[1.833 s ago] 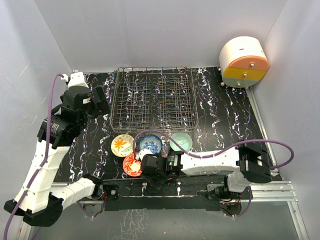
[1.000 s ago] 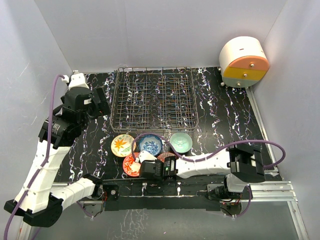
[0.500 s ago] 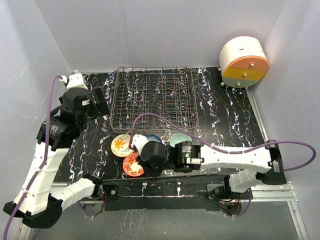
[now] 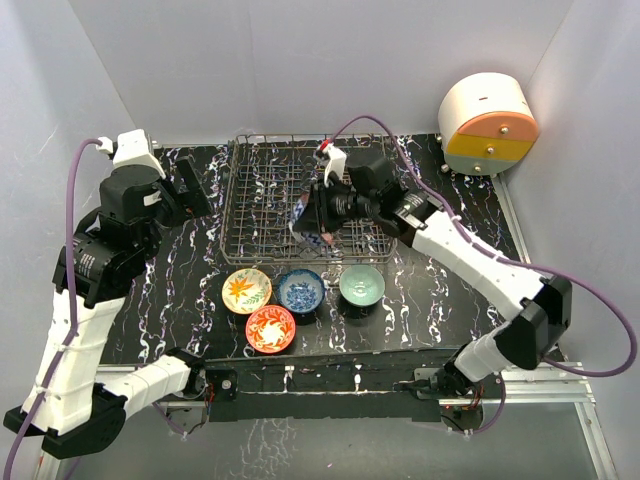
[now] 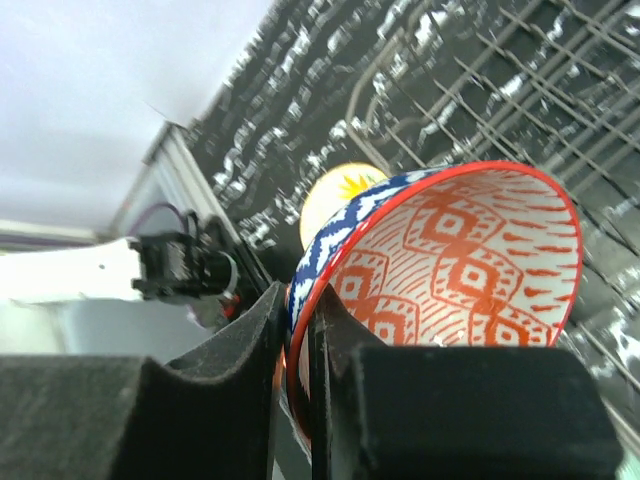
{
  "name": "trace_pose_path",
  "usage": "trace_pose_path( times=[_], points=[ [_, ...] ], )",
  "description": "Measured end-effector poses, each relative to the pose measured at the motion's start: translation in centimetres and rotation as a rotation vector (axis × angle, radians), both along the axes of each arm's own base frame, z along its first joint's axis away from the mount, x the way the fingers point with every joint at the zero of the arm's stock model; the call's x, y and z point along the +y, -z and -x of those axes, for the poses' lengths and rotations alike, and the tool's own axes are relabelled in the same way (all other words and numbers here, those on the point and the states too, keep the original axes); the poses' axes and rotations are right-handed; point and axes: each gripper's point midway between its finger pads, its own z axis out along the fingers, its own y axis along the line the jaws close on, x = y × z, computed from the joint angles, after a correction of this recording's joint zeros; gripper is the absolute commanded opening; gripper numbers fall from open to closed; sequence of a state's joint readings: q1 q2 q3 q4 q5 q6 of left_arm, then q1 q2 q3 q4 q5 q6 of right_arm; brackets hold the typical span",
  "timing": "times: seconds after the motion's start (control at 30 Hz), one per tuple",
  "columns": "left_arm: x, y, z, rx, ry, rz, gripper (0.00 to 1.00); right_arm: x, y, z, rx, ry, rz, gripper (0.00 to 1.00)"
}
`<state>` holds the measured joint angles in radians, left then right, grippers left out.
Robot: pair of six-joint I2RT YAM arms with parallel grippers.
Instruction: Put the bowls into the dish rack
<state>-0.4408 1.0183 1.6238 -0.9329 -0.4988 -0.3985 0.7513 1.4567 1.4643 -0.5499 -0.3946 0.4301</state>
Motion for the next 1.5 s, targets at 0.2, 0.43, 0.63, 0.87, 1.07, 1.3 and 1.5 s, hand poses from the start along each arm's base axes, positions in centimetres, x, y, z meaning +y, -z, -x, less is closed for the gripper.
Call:
trace_pose_path(
  times=[0.2, 0.43, 0.63, 0.87, 1.07, 1.3, 1.5],
  points=[
    [0.3, 0.0, 0.0, 0.003, -0.001, -0.028, 0.97, 0.0, 0.0, -7.4, 0.104, 0.049, -0.313, 0.08],
    [0.7, -0.1, 0.1, 0.000, -0.001, -0.057, 0.97, -0.3, 5.2, -14.5, 0.262, 0.116, -0.445, 0.08],
    [1.3, -0.2, 0.5, -0.020, -0.011, -0.081, 0.97, -0.7, 7.7, -16.1, 0.353, 0.128, -0.479, 0.08],
    [1.6, -0.2, 0.3, -0.026, -0.013, -0.111, 0.97, -1.1, 6.8, -22.5, 0.300, 0.177, -0.543, 0.08],
    [1.5, 0.2, -0.3, -0.028, -0.009, -0.129, 0.97, 0.3, 7.1, -26.3, 0.277, 0.197, -0.609, 0.08],
    [1.2, 0.3, -1.1, -0.029, 0.000, -0.149, 0.97, 5.2, 9.5, -25.6, 0.354, 0.144, -0.615, 0.08],
    [0.9, 0.2, -1.7, -0.032, 0.008, -0.166, 0.97, 11.3, 10.1, -20.7, 0.434, 0.024, -0.622, 0.08]
  ],
)
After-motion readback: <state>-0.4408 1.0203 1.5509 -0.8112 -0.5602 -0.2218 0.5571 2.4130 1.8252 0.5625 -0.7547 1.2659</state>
